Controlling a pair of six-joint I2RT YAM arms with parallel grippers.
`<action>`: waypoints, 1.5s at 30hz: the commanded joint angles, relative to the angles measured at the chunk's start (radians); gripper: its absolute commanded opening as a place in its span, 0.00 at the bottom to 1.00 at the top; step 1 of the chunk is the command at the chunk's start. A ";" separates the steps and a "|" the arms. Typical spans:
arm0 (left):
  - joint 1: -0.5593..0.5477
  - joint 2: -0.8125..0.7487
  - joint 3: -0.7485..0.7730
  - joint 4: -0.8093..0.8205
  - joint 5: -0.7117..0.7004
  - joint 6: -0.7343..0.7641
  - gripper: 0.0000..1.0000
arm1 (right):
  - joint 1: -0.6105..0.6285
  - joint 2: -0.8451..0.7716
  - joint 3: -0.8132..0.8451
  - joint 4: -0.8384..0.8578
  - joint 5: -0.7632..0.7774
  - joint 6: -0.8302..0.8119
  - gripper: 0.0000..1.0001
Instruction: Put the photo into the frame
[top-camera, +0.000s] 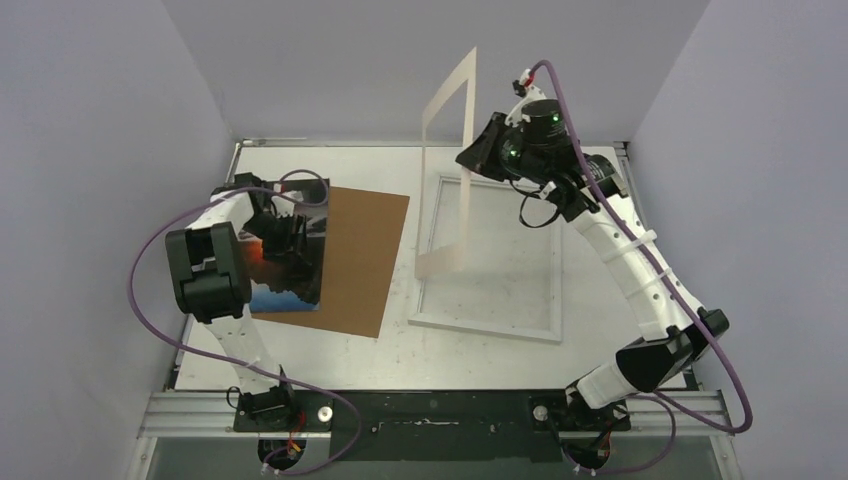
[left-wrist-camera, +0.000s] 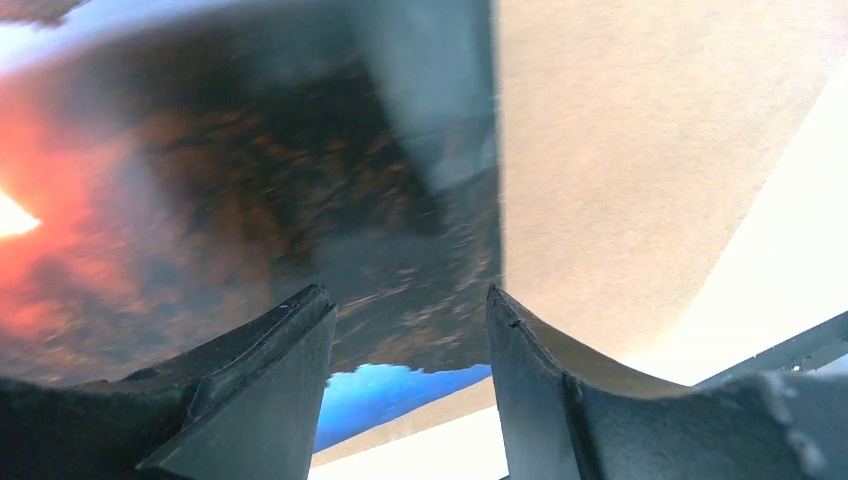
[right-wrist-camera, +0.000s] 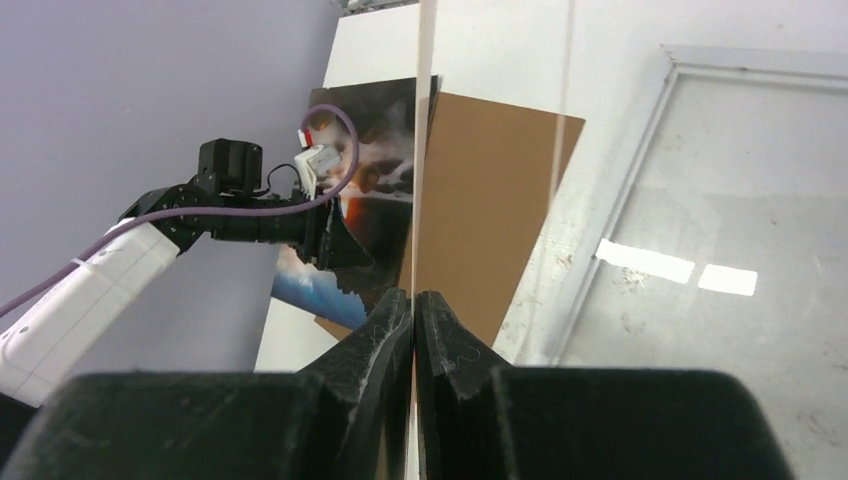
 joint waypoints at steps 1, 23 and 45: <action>-0.073 -0.075 0.051 0.020 0.036 -0.042 0.55 | -0.124 -0.096 -0.093 0.002 -0.153 0.019 0.05; -0.159 -0.068 0.060 0.041 0.006 -0.074 0.56 | -0.498 -0.169 -0.496 -0.008 -0.420 -0.160 0.05; -0.162 -0.065 0.052 0.048 0.005 -0.081 0.56 | -0.498 -0.088 -0.552 -0.030 -0.232 -0.320 0.20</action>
